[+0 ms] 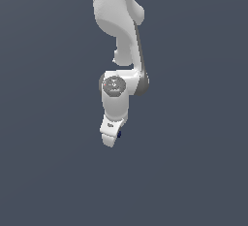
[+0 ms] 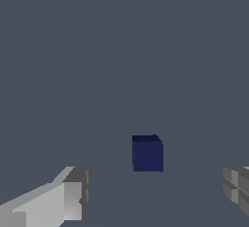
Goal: Pick up the object and move it to a goal position.
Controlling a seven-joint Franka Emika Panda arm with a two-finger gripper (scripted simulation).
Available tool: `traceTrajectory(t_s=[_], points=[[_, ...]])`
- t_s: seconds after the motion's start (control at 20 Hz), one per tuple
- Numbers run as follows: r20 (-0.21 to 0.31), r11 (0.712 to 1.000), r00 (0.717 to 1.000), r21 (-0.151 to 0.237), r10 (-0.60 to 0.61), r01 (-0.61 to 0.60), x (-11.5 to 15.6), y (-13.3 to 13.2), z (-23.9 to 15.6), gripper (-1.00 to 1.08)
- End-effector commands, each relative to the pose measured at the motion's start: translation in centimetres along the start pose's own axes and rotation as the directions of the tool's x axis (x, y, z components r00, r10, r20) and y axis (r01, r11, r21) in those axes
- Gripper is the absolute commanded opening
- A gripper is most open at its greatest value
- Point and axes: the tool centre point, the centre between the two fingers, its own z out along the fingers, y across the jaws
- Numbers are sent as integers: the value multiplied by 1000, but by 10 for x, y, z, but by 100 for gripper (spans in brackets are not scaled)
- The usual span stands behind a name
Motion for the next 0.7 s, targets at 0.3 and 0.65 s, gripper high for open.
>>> traceTrajectory(t_s=[0.3, 0.65], points=[[0, 1000, 1000, 0, -8, 8, 0, 0, 7, 100], [0, 1000, 1000, -1, -11, 11, -1, -1, 41, 100]])
